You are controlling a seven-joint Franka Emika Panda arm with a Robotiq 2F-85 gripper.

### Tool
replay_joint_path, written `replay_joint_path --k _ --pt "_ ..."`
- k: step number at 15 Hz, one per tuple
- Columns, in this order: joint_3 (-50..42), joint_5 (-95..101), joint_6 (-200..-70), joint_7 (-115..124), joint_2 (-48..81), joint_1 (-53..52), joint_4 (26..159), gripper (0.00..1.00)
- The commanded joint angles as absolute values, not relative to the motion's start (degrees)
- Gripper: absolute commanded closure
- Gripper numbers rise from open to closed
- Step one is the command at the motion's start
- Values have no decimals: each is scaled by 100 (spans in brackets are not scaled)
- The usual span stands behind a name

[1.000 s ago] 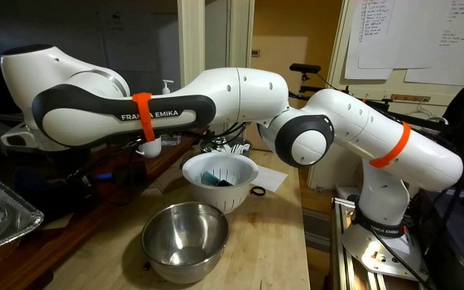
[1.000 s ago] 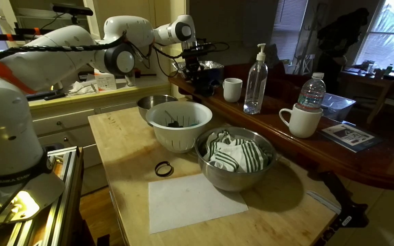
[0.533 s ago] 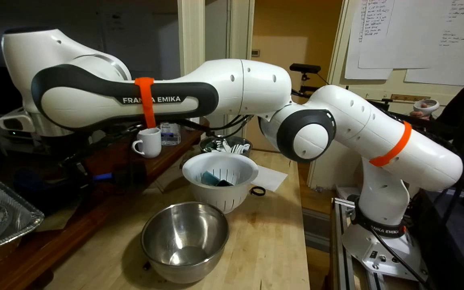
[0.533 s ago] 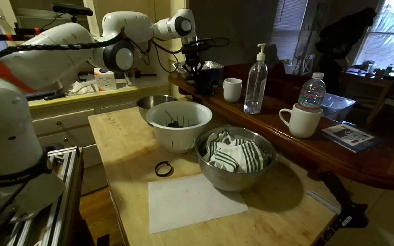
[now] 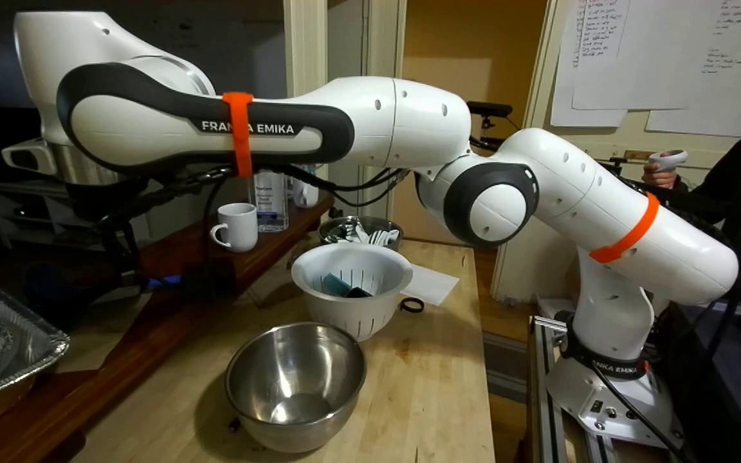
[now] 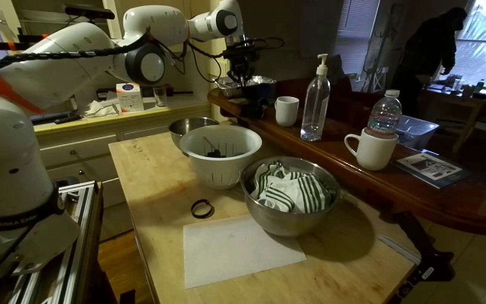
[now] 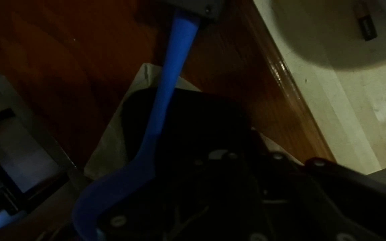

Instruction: Pick up the pot holder and place it on the small silver bowl

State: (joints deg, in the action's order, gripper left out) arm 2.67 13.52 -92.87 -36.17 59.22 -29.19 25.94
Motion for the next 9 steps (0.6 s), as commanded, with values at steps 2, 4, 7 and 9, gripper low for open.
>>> replay_joint_path --k 2,4,7,9 --pt "253 1252 -9608 -3005 5812 -2832 2629 97" --pt "230 1276 -9733 -2774 5747 -2811 2654 97" --pt "238 1254 -9776 -2552 5644 -2770 2695 97" --pt "240 1243 -9795 -2415 5600 -2752 2697 97"
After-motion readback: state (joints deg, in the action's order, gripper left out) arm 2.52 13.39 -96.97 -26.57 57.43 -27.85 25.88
